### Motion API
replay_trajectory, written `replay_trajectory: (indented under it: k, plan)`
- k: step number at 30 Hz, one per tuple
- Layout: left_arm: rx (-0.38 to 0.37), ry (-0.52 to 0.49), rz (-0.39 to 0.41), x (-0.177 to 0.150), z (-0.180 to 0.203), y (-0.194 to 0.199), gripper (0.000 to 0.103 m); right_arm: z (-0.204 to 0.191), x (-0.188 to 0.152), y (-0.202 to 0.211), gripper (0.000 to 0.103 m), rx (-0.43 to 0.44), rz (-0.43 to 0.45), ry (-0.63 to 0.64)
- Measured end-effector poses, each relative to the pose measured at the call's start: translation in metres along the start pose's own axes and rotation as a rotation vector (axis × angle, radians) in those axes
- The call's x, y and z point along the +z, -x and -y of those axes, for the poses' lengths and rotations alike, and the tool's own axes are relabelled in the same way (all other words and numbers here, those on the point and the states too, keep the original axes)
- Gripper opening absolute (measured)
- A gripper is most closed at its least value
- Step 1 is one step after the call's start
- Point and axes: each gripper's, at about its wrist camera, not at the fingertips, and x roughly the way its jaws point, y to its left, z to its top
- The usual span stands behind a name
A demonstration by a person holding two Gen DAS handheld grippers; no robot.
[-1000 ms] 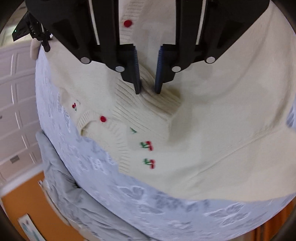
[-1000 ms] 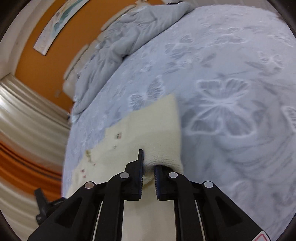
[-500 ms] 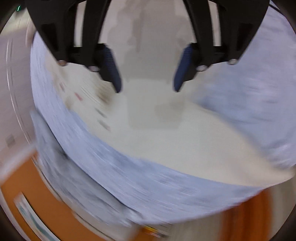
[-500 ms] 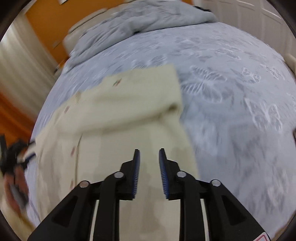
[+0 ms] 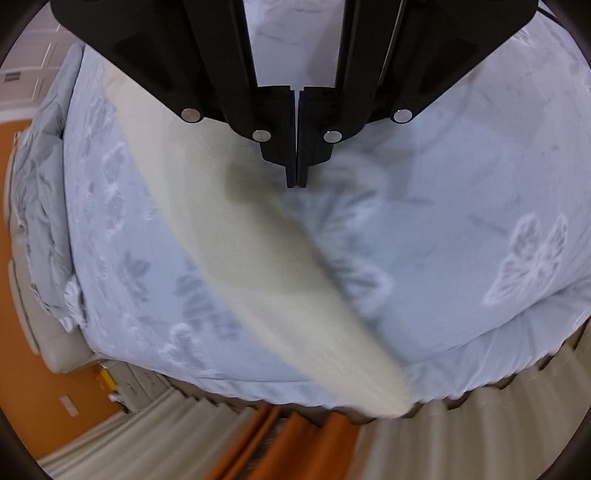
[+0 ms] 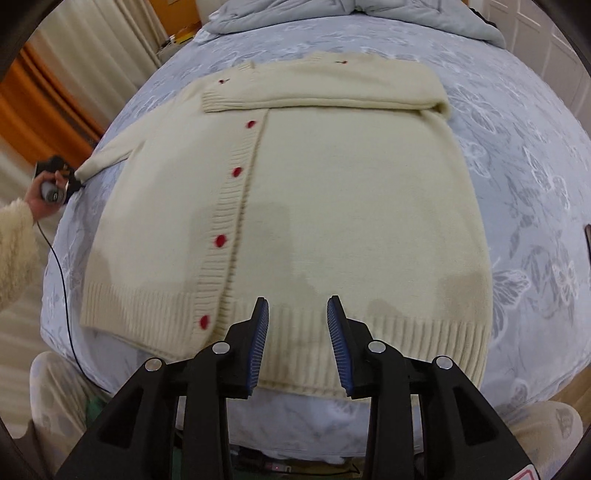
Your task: Fold small clothes
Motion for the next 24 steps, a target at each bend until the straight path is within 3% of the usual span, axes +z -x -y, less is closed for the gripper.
replay_trajectory:
  k: [3, 5, 7, 8, 12, 14, 16, 18, 19, 22, 24]
  plan:
    - [-0.050, -0.023, 0.017, 0.003, 0.015, 0.016, 0.000, -0.007, 0.008, 0.005, 0.033, 0.008, 0.016, 0.005]
    - [-0.082, 0.029, 0.019, 0.011, 0.015, 0.023, 0.009, -0.011, 0.013, 0.009, 0.035, 0.010, 0.038, 0.011]
    - [-0.038, 0.093, 0.005, 0.010, 0.010, 0.022, 0.085, -0.012, 0.017, 0.014, 0.038, 0.014, 0.050, 0.014]
    - [0.006, 0.120, 0.009, 0.009, 0.006, 0.021, 0.089, -0.014, 0.017, 0.015, 0.038, 0.014, 0.054, 0.018]
    - [0.034, 0.116, 0.006, 0.007, -0.004, 0.007, 0.086, -0.014, 0.010, 0.015, 0.038, -0.003, 0.034, 0.027]
    - [-0.005, 0.116, -0.012, 0.009, -0.004, -0.004, 0.066, -0.013, 0.006, 0.014, 0.038, -0.014, 0.017, 0.023]
    - [-0.047, 0.093, -0.042, 0.013, -0.001, -0.012, 0.015, -0.011, 0.004, 0.016, 0.038, -0.025, 0.012, 0.014]
    - [-0.043, 0.063, -0.036, 0.014, 0.010, -0.008, 0.009, -0.008, 0.004, 0.017, 0.038, -0.034, 0.014, 0.004]
    - [-0.053, 0.032, 0.015, 0.012, 0.023, 0.006, 0.008, -0.007, 0.004, 0.018, 0.038, -0.038, 0.016, -0.002]
    - [-0.168, -0.184, 0.137, -0.012, 0.084, 0.062, 0.008, -0.003, 0.008, 0.016, 0.038, -0.036, 0.022, -0.016]
    - [-0.296, -0.382, 0.189, -0.057, 0.138, 0.114, 0.008, -0.002, 0.012, 0.011, 0.038, -0.035, 0.022, -0.020]
